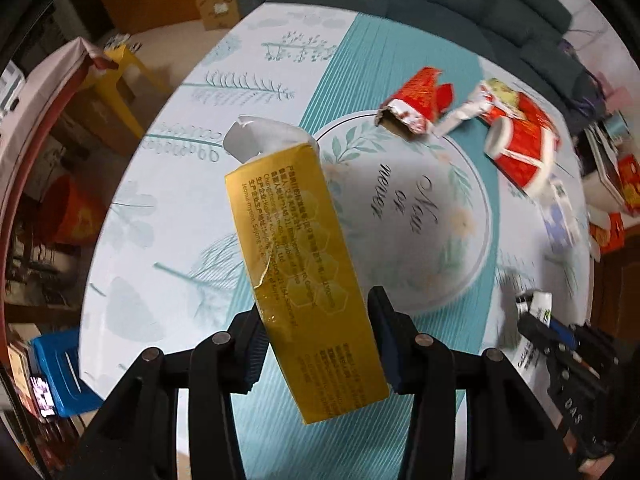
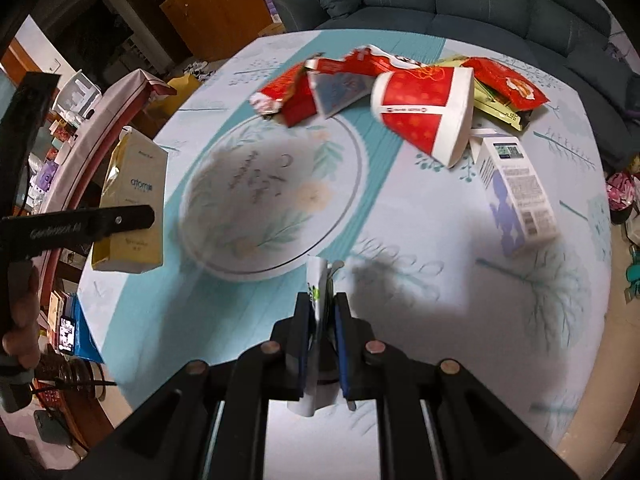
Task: Collect trash
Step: 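Carry the white tube and yellow box over the black bin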
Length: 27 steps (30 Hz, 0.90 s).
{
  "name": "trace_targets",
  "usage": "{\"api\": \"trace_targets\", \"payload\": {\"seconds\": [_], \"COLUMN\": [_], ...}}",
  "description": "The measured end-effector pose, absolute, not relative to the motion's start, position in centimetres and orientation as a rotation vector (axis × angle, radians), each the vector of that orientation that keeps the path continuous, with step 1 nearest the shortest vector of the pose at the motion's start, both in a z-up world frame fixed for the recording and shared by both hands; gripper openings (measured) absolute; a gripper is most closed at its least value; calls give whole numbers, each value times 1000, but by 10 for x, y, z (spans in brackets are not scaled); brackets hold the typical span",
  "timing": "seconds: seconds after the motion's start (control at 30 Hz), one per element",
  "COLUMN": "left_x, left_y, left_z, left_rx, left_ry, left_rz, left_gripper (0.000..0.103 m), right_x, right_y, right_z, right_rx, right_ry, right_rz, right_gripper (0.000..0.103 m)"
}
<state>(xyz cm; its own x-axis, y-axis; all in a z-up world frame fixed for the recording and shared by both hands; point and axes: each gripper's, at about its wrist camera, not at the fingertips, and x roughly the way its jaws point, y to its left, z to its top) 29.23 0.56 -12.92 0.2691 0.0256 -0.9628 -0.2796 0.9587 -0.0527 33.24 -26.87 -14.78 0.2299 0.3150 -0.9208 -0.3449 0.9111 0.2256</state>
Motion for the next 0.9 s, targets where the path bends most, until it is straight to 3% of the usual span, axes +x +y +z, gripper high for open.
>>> {"api": "trace_targets", "payload": {"seconds": [0.43, 0.9], "left_x": [179, 48], "left_y": [42, 60], "left_z": [-64, -94], "left_rx": [-93, 31], "left_ry": [1115, 1173], "left_rz": [33, -130], "left_gripper": [45, 45], "right_x": [223, 80], "right_y": [-220, -153], "right_z": [-102, -110], "right_rx": [49, 196], "right_ry": [1170, 1175], "right_rz": [344, 197], "right_gripper": [11, 11]}}
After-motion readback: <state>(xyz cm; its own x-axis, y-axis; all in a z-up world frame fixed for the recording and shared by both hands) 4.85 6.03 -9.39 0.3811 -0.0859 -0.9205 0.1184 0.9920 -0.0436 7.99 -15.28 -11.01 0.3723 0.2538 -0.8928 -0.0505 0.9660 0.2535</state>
